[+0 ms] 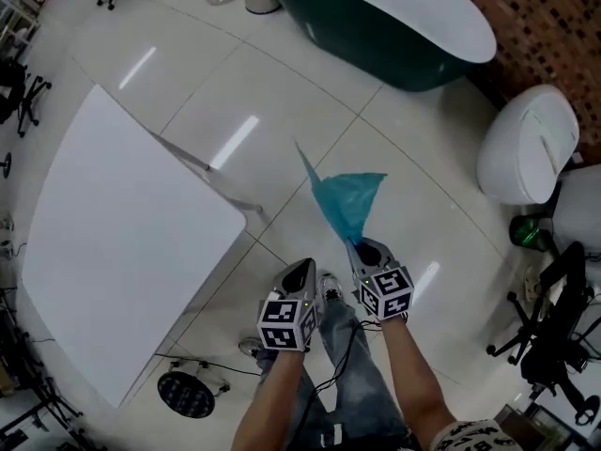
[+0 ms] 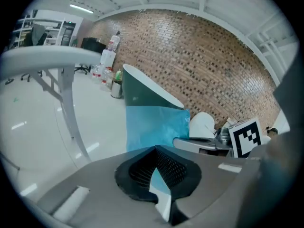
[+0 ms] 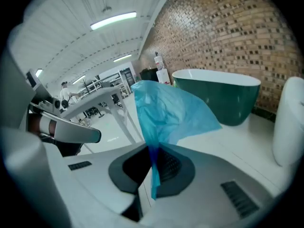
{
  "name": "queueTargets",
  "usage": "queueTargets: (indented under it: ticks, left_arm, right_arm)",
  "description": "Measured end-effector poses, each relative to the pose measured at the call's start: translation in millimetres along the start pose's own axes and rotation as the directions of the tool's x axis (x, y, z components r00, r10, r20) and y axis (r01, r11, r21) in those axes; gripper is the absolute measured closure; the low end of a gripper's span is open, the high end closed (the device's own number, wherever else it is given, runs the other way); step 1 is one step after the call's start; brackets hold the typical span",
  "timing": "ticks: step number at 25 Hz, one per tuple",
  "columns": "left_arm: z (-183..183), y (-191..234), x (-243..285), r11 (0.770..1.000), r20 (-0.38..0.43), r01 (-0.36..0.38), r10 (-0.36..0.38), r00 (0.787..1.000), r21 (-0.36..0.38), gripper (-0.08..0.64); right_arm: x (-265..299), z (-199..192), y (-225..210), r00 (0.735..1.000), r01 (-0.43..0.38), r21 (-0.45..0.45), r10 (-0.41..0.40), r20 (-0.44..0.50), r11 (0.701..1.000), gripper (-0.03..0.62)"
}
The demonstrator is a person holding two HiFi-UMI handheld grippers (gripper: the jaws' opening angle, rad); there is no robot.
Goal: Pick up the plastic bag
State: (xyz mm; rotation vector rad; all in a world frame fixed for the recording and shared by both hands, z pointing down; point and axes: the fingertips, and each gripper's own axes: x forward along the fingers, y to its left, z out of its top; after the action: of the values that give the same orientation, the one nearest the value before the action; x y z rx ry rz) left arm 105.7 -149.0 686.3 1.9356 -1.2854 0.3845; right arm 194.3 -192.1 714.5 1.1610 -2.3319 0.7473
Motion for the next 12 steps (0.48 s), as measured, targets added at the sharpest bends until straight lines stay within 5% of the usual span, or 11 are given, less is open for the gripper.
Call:
queueTargets:
  ticks: [7,12]
  left_arm:
    - [90.2,-39.1,-97.9,0.999,0.126,-0.007,0.0,0.992,0.052,0.56]
    - [157.4,-35.9,-166.7,0.994,0.264,-0.094,0.078,0.961,0.047,0.56]
  right_arm:
    - [-97.8,144.0,39.7,0.992,0.012,0.003,-0.012,0.124,1.0,0.589]
    - [-134.4,240.7,79.4,0.978,-0.045,-0.062,0.056,0.201,0.997,0.589]
